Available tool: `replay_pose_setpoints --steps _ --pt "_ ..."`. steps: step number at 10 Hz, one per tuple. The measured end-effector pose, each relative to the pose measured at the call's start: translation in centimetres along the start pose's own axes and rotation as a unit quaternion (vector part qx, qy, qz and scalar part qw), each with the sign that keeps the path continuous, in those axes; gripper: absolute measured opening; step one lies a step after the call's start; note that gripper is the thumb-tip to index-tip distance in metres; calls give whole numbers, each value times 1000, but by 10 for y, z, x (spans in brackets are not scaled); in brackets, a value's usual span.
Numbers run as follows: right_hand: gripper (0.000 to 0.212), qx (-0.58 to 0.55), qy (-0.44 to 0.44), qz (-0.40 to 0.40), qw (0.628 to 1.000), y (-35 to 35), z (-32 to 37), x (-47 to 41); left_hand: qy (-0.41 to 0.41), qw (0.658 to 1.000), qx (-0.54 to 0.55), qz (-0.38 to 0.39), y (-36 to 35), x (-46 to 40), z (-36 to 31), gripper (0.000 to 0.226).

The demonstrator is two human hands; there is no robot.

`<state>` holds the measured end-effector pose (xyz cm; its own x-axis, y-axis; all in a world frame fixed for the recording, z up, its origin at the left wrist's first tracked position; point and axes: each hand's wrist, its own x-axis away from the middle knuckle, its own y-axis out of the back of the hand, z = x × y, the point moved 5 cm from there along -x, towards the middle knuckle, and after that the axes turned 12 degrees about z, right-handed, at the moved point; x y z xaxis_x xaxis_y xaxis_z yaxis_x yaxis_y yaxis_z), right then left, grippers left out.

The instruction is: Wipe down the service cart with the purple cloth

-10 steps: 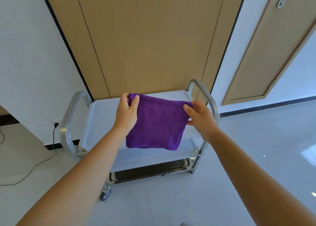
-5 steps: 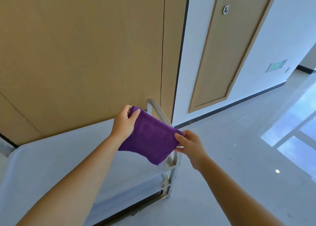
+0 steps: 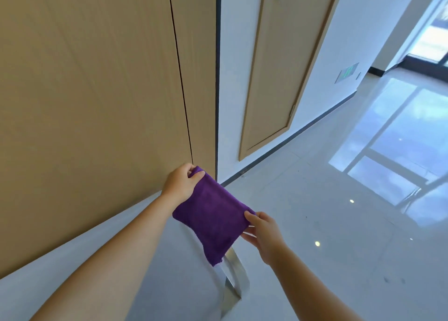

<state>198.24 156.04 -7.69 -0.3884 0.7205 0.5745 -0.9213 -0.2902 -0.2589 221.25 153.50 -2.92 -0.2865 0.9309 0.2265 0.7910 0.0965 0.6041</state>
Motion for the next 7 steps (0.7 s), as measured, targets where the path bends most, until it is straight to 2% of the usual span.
replay_pose_setpoints --steps 1,2,3,4,5,6,7 --pt "10 -1 -47 -32 998 9 -7 -16 17 997 -44 68 -17 -32 1 18" --pt "11 7 -101 -30 994 14 -21 -25 40 986 -129 96 -32 -50 9 24" --pt "13 32 -141 -24 989 14 -31 -32 47 964 -247 87 -38 -58 13 29" --pt "9 92 -173 -25 980 12 -39 -35 16 939 -335 77 -47 -59 11 30" --pt "9 154 -158 -56 974 12 -40 -36 -3 941 -331 73 -49 -54 8 34" --pt "12 172 -74 -86 979 12 -30 -39 -20 969 -241 46 -39 -40 6 29" --pt "15 252 7 -86 964 1 -7 -34 -27 979 -202 18 -26 -13 13 31"
